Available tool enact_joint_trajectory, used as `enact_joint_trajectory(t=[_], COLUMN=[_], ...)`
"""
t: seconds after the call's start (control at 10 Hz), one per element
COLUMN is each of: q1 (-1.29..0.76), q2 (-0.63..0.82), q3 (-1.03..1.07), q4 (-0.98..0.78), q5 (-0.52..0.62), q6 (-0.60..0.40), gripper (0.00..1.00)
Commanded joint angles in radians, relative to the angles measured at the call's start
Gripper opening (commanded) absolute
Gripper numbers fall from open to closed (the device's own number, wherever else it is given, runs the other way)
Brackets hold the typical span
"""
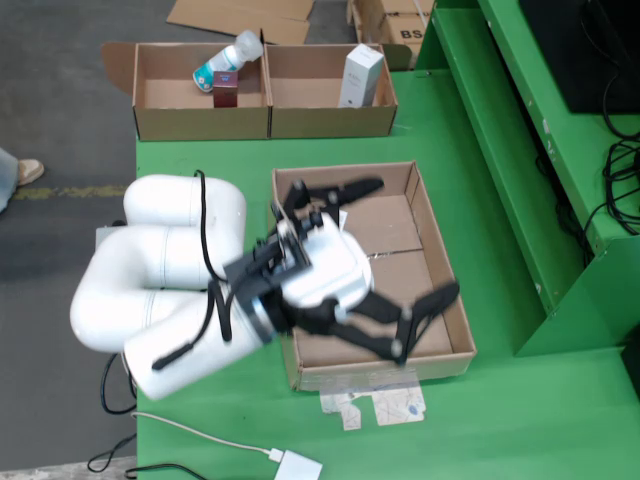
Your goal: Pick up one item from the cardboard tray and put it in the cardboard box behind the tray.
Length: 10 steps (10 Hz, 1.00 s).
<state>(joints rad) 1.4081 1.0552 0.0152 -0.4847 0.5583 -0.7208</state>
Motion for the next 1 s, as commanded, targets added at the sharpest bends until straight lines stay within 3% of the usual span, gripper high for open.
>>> enact_joint_trajectory(t=[0.0,0.9], q1=[-0.008,-0.008], q2=[0.142,0.142], q3=[-0.015,-0.015], q4=[-0.027,-0.027], q5=[-1.511,-1.511], q6=[-0.612,-0.898], gripper=[1.00,1.00])
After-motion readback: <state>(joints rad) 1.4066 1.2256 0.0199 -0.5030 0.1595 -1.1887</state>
